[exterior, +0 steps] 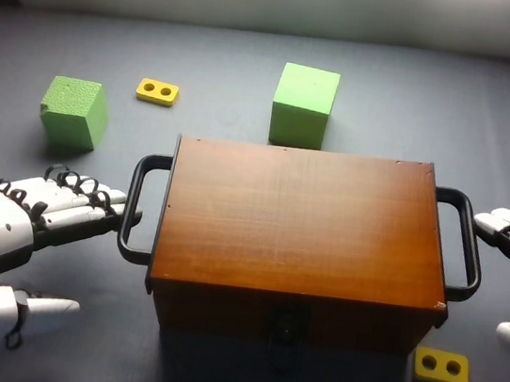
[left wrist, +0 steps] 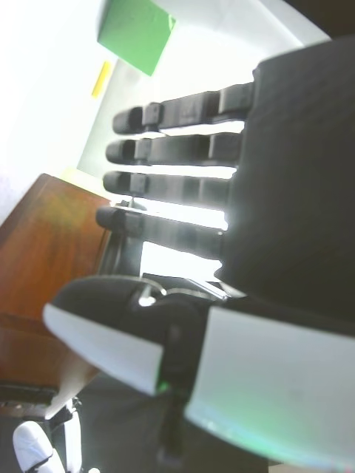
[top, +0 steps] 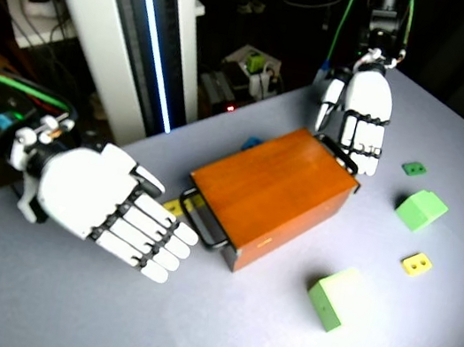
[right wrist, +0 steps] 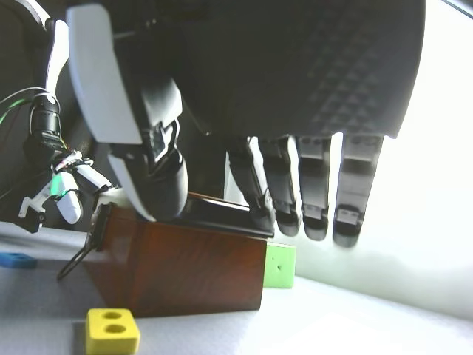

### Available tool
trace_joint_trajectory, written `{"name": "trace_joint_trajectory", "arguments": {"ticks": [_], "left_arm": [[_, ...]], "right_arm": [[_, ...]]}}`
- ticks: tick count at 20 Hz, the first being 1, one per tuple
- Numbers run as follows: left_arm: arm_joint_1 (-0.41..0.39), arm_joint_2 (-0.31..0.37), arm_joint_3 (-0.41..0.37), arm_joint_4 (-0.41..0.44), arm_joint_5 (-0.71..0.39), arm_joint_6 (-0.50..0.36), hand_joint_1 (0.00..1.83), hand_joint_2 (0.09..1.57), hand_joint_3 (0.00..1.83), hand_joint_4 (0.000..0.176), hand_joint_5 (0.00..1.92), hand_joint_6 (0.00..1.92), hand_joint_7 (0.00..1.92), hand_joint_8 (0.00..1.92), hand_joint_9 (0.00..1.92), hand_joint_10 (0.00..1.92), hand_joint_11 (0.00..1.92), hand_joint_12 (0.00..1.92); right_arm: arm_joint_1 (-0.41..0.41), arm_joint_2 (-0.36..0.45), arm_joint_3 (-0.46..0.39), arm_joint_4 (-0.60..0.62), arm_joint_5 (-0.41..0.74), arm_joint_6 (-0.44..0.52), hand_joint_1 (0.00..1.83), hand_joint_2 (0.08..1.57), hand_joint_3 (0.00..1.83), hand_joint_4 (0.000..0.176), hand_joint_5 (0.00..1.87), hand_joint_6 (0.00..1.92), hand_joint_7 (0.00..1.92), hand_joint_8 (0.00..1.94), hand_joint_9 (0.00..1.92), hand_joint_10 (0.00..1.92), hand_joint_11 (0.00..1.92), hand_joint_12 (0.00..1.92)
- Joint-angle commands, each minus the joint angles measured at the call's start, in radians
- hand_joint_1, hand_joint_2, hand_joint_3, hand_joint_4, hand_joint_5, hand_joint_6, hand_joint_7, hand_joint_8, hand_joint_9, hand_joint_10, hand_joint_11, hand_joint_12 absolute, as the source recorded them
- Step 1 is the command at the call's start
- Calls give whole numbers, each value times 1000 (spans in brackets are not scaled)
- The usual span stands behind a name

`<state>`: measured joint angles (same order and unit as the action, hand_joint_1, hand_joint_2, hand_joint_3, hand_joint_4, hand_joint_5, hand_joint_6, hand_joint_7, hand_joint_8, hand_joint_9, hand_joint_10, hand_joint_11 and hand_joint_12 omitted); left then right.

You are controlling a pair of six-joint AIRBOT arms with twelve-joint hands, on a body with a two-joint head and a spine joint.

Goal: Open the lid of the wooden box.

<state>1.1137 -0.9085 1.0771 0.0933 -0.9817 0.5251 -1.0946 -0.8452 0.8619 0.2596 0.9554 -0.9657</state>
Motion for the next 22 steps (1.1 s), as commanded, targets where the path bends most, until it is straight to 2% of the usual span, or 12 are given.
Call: {"name": "trace_joint_trajectory", "arguments": {"ticks": [1,5,6,9,12,13,15,18,19,21,22], "left_arm": [[-7,-3,5,-6,-127,-7,325,1421,4,41,0,0,0,0,0,0,0,0],[-9,-6,10,4,-109,-14,336,1420,2,7,0,0,0,0,0,0,0,0],[-10,-6,10,6,-107,-15,321,1420,2,11,0,0,0,0,0,0,0,0],[-15,-7,10,20,-97,-21,304,1427,3,0,0,0,0,0,0,0,0,0],[-16,-9,11,27,-98,-26,325,1423,0,12,0,0,0,0,0,0,0,0],[-17,-10,10,31,-102,-28,314,1420,0,21,0,0,0,0,0,0,0,0],[-19,-10,8,37,-114,-32,313,1417,0,23,0,0,0,0,0,0,0,0],[-18,-9,3,35,-147,-33,354,1409,0,42,0,0,0,0,0,0,0,0],[-18,-7,1,34,-159,-33,336,1417,0,35,0,0,0,0,0,0,0,0],[-18,-2,-1,28,-179,-33,301,1427,4,33,0,0,0,0,0,0,0,0],[-18,3,-3,22,-190,-27,302,1435,7,25,0,0,0,0,0,0,0,0]], "right_arm": [[3,2,-1,-28,97,7,263,1425,0,0,0,0,0,0,0,0,0,19],[9,-2,6,-63,32,7,261,1433,1,0,0,0,0,0,0,0,0,0],[12,-2,6,-69,24,7,267,1434,1,0,0,0,0,0,0,0,0,0],[35,-5,9,-108,-17,7,262,1428,0,0,0,0,0,0,0,0,0,0],[62,-13,12,-142,-40,7,350,1417,0,0,1,0,0,0,0,0,0,0],[67,-15,12,-150,-41,8,327,1423,0,0,0,0,0,0,0,0,0,0],[70,-16,12,-158,-32,15,303,1424,0,0,0,0,0,0,0,0,0,0],[70,-16,9,-155,17,30,283,1422,0,0,0,0,0,0,0,0,0,0],[70,-15,9,-153,36,34,260,1430,3,0,0,0,0,0,0,0,0,0],[70,-12,7,-147,67,34,204,1433,4,0,0,0,0,0,0,0,0,0],[70,-10,6,-143,81,34,201,1436,5,0,0,0,0,0,0,0,0,0]]}}
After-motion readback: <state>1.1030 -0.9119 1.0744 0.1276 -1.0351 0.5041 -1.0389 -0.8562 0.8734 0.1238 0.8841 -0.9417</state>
